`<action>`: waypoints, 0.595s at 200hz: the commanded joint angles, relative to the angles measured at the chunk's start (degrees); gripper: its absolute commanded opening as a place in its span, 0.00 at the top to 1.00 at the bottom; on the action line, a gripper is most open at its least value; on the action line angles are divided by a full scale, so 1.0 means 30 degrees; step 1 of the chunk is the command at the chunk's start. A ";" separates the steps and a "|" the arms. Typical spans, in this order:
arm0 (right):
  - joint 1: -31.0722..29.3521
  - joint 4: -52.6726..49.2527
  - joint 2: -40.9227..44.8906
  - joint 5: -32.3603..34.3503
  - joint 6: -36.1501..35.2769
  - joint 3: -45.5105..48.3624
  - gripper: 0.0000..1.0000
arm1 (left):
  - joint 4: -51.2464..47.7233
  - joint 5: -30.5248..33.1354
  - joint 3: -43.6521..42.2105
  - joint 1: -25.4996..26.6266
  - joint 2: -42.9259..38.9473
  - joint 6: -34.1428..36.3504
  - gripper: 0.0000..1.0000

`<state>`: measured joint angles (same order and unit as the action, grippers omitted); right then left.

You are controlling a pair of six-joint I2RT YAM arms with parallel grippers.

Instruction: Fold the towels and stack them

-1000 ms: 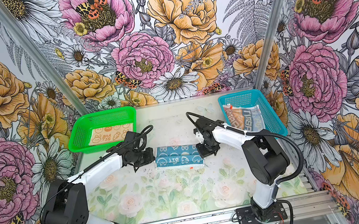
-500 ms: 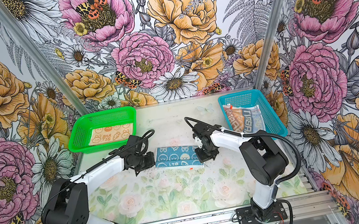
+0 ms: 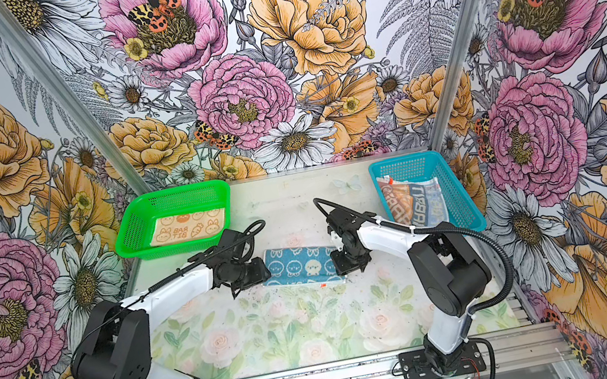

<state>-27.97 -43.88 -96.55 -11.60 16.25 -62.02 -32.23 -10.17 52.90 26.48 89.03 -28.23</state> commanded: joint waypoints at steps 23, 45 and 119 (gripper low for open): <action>-0.0220 0.0994 0.2788 -0.0779 0.2298 -0.0372 0.20 | 0.0253 -0.0911 0.1881 0.0139 -0.1877 -0.1810 0.01; -0.0200 0.3862 0.3759 -0.2734 0.4807 0.0918 0.05 | 0.2516 -0.2502 0.1380 -0.0036 -0.2137 -0.3950 0.01; -0.0605 1.2395 0.2976 -0.5878 1.0140 0.5324 0.01 | 0.8436 -0.4709 -0.1509 0.0643 -0.0276 -0.7718 0.01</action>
<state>-28.82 -16.82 -86.30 -25.65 41.12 -48.47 -12.45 -21.52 50.76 27.27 87.05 -48.27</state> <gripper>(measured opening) 0.992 0.990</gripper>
